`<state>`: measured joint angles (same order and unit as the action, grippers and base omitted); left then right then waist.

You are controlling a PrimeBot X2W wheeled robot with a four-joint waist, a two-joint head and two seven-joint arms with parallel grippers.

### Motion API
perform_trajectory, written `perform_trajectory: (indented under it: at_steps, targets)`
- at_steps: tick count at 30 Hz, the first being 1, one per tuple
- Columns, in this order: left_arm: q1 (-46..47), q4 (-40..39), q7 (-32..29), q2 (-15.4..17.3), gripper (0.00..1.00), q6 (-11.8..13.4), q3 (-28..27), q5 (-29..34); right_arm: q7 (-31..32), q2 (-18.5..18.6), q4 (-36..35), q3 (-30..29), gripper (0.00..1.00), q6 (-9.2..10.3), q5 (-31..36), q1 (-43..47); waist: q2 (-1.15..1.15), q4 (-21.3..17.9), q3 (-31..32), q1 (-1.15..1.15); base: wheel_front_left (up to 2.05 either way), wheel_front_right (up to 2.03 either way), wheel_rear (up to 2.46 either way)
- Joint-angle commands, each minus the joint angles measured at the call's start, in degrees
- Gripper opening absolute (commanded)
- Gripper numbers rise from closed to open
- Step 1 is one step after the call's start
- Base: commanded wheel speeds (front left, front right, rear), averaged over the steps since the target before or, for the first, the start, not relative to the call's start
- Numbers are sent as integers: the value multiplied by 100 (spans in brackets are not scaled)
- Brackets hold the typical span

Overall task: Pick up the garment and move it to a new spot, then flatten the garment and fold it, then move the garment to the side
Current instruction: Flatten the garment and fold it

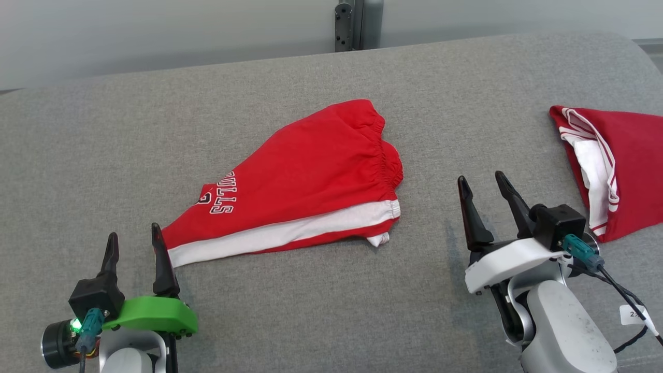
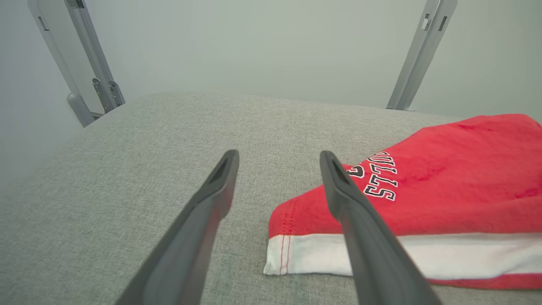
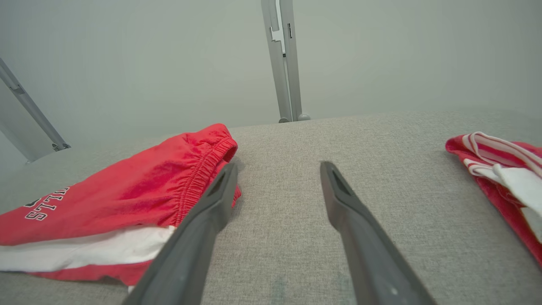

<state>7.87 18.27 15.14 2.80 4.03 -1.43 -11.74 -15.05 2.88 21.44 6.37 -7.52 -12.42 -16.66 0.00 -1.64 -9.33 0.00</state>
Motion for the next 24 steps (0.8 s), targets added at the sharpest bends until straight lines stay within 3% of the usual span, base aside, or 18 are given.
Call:
perform_trajectory:
  at_steps: [1, 13, 24]
  targets:
    - [-77, -65, -4, 22, 100, 39, 3, 40, -16, 8, -46, -8, 100, 7, 18, 93, 0, -13, 97, 0, 0, 0, 0]
    - [-448, 40, -4, 22, 100, -52, 60, 212, -16, 10, 34, 66, 100, 7, 99, 495, 0, 74, 745, 0, 0, 0, 0]
    - [-672, 12, -4, 22, 100, -121, -7, 322, -16, 9, 56, 167, 100, 7, 28, 623, 0, 188, 852, 0, 0, 0, 0]
